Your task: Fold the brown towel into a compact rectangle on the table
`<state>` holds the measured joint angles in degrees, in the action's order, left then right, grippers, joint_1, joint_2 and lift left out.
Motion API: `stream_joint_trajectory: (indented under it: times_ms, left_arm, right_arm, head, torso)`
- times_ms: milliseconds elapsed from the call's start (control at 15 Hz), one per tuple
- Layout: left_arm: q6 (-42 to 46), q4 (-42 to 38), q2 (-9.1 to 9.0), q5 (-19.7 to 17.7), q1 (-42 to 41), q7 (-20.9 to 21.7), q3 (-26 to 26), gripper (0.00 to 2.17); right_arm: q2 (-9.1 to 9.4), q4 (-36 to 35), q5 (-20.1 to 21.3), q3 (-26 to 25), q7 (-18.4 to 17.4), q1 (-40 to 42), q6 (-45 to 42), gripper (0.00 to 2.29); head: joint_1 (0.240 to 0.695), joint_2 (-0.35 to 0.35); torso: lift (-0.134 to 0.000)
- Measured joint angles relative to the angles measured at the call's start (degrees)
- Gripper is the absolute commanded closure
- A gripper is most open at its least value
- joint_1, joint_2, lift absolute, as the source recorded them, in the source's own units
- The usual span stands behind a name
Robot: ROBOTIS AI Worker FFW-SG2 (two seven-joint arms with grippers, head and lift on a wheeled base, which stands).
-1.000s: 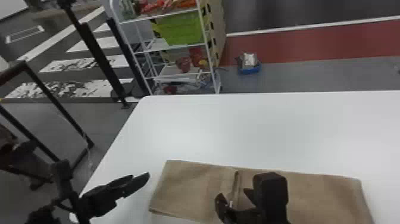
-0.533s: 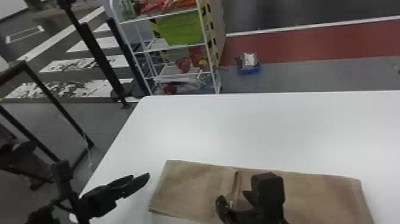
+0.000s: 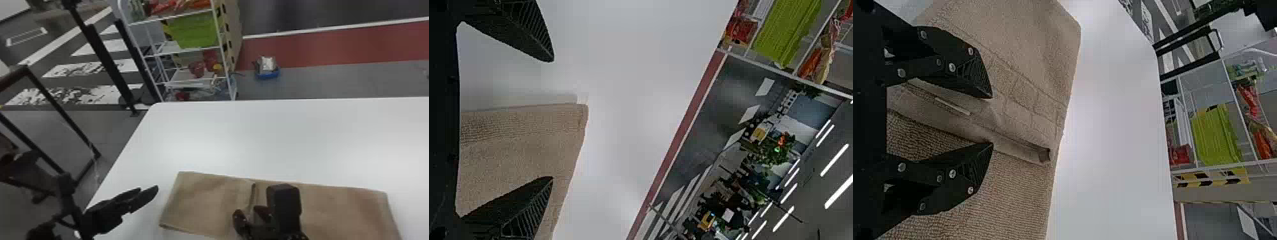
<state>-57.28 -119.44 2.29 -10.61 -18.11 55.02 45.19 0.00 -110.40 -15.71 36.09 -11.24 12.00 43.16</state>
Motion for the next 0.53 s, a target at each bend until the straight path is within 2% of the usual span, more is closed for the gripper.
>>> stream_joint_trajectory:
  times_ms: [67, 200, 333, 467, 533]
  left_arm:
    - [0.0, 0.0, 0.0, 0.0, 0.0, 0.0, 0.0, 0.04]
    - [0.0, 0.0, 0.0, 0.0, 0.0, 0.0, 0.1, 0.04]
    - [0.0, 0.0, 0.0, -0.1, 0.0, 0.0, 0.2, 0.04]
    - [0.0, 0.0, 0.0, -0.1, 0.0, 0.0, 0.2, 0.04]
    - [0.0, 0.0, 0.0, -0.1, 0.0, 0.0, 0.3, 0.04]
  right_arm:
    - [0.0, 0.1, -0.1, 0.0, 0.0, -0.1, 0.0, 0.65]
    - [0.0, 0.4, -0.5, -0.1, 0.1, -0.4, 0.0, 0.94]
    - [0.0, 0.8, -1.4, -0.2, 0.5, -0.8, 0.0, 0.94]
    - [0.0, 1.1, -1.8, -0.3, 0.9, -1.1, 0.0, 1.27]
    - [0.0, 1.1, -1.9, -0.3, 1.2, -1.1, 0.0, 1.3]
  head:
    - [0.695, 0.35]
    - [0.695, 0.35]
    - [0.695, 0.35]
    - [0.695, 0.35]
    - [0.695, 0.35]
  torso:
    - [-0.124]
    - [-0.124]
    - [-0.124]
    - [-0.124]
    - [-0.124]
